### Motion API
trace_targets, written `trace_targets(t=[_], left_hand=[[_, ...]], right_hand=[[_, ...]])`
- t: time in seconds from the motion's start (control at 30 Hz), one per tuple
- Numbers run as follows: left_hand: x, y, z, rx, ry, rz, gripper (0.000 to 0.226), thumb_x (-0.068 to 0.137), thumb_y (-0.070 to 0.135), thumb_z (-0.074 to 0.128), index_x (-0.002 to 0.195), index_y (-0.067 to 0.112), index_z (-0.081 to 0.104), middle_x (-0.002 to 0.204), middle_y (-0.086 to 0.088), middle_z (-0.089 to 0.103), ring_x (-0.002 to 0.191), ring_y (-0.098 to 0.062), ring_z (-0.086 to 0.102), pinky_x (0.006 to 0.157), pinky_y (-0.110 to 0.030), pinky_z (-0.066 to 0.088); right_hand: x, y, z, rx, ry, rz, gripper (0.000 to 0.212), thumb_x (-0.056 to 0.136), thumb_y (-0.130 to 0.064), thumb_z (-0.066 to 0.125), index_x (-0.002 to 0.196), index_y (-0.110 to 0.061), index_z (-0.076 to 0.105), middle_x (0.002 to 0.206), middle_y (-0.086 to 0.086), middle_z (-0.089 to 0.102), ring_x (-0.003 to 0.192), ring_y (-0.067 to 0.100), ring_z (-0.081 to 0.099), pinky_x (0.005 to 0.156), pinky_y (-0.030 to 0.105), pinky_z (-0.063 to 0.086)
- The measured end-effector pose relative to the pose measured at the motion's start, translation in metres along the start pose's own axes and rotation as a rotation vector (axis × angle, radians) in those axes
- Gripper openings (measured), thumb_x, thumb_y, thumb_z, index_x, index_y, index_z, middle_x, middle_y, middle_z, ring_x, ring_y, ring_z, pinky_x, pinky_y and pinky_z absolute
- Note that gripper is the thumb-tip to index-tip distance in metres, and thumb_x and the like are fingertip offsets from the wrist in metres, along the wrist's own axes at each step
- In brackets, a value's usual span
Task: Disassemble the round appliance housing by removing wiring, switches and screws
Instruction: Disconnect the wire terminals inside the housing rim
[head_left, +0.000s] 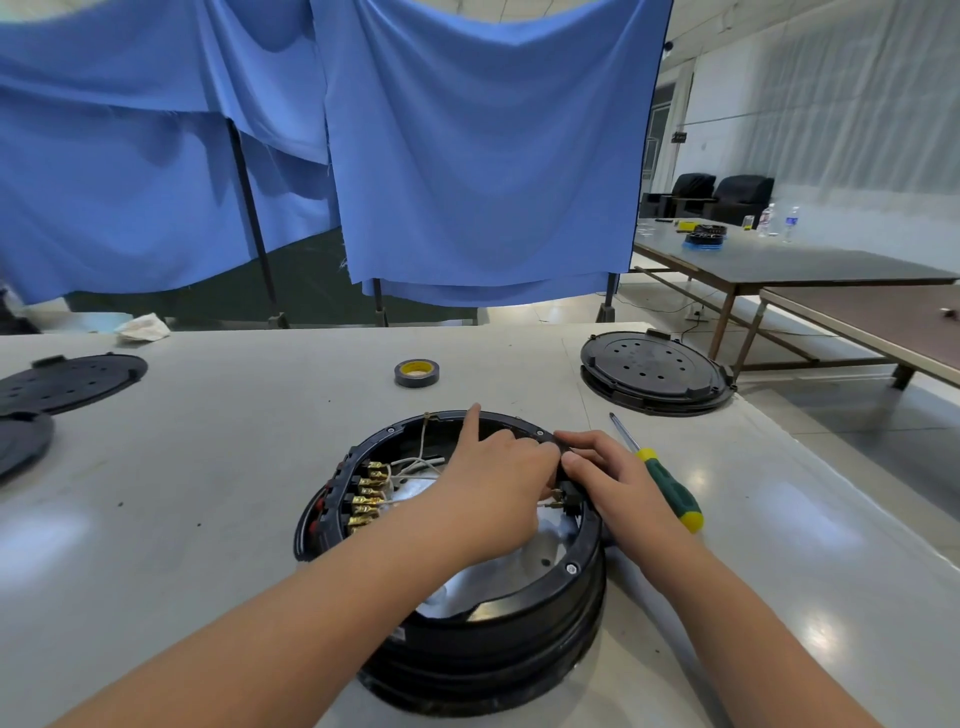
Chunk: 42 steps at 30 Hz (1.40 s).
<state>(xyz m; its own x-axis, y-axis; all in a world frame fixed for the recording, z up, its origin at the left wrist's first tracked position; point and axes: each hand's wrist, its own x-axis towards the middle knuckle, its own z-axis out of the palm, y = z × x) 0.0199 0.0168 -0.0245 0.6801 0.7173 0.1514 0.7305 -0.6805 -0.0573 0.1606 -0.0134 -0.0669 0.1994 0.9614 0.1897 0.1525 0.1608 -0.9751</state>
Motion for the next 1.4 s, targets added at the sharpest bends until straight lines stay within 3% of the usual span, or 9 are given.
trace_targets(t=[0.13,0.3,0.4,0.53,0.7,0.9,1.1,1.27,1.4], left_hand=[[0.000,0.001,0.000,0.013,0.003,0.006,0.012,0.091,0.017,0.049,0.089,0.022,0.039,0.086,0.006,0.047,0.105,-0.022,0.049,0.115,-0.058,0.001],[0.006,0.006,-0.005,0.195,-0.015,0.076,0.023,0.084,0.012,0.056,0.105,0.019,0.051,0.109,0.001,0.061,0.114,-0.024,0.047,0.112,-0.061,-0.004],[0.001,0.004,-0.002,0.057,0.007,0.026,0.012,0.088,0.015,0.052,0.094,0.022,0.044,0.101,0.003,0.058,0.108,-0.023,0.050,0.111,-0.051,0.016],[-0.004,0.002,-0.001,-0.105,0.058,0.009,0.009,0.092,0.017,0.048,0.088,0.022,0.042,0.101,0.001,0.060,0.099,-0.022,0.052,0.088,-0.037,0.035],[-0.003,0.006,-0.001,0.047,0.117,0.090,0.021,0.086,0.010,0.050,0.090,0.023,0.033,0.103,0.000,0.056,0.097,-0.021,0.051,0.079,-0.032,0.023],[-0.005,0.002,-0.001,-0.108,0.049,0.015,0.009,0.091,0.014,0.047,0.088,0.021,0.042,0.098,0.001,0.059,0.092,-0.021,0.053,0.093,-0.037,0.031],[-0.003,0.006,-0.003,0.056,0.084,0.075,0.018,0.086,0.010,0.050,0.089,0.022,0.036,0.093,0.003,0.052,0.093,-0.020,0.050,0.087,-0.035,0.024],[-0.004,0.002,-0.001,-0.114,0.039,0.006,0.012,0.091,0.015,0.047,0.085,0.022,0.040,0.081,0.008,0.046,0.083,-0.018,0.046,0.094,-0.037,0.027],[-0.003,0.003,-0.001,-0.050,0.062,0.015,0.014,0.088,0.014,0.050,0.084,0.023,0.040,0.072,0.011,0.039,0.083,-0.018,0.044,0.091,-0.037,0.024]], right_hand=[[-0.001,0.000,0.000,0.005,-0.006,0.003,0.023,0.094,-0.003,0.051,0.107,-0.019,0.061,0.105,0.012,0.067,0.096,0.019,0.065,0.087,0.027,0.052],[0.000,-0.001,-0.001,-0.001,-0.009,-0.013,0.022,0.094,-0.005,0.051,0.104,-0.021,0.062,0.104,0.009,0.068,0.095,0.016,0.065,0.085,0.025,0.052],[0.000,-0.001,0.000,-0.009,-0.006,-0.014,0.024,0.094,-0.004,0.051,0.101,-0.024,0.061,0.103,0.010,0.067,0.093,0.015,0.065,0.085,0.026,0.052],[0.000,0.000,0.000,-0.013,-0.004,-0.007,0.024,0.094,-0.005,0.051,0.100,-0.026,0.061,0.102,0.008,0.067,0.093,0.015,0.065,0.085,0.026,0.051],[-0.001,0.000,0.001,0.002,-0.005,-0.012,0.022,0.094,-0.004,0.051,0.104,-0.021,0.061,0.103,0.010,0.067,0.092,0.014,0.065,0.084,0.025,0.052],[-0.001,0.000,0.000,-0.014,-0.007,-0.011,0.023,0.094,-0.005,0.050,0.103,-0.022,0.061,0.105,0.012,0.066,0.098,0.022,0.064,0.089,0.034,0.052],[0.001,0.002,0.000,-0.026,-0.011,-0.023,0.023,0.094,-0.004,0.050,0.102,-0.023,0.062,0.103,0.010,0.067,0.095,0.017,0.065,0.087,0.029,0.052],[0.002,0.003,0.000,-0.029,-0.007,-0.028,0.025,0.093,-0.005,0.051,0.098,-0.027,0.062,0.101,0.008,0.068,0.094,0.019,0.065,0.086,0.030,0.052],[0.001,0.003,0.000,-0.017,-0.013,-0.028,0.025,0.093,-0.005,0.050,0.098,-0.027,0.062,0.098,0.006,0.068,0.090,0.014,0.066,0.084,0.028,0.053]])
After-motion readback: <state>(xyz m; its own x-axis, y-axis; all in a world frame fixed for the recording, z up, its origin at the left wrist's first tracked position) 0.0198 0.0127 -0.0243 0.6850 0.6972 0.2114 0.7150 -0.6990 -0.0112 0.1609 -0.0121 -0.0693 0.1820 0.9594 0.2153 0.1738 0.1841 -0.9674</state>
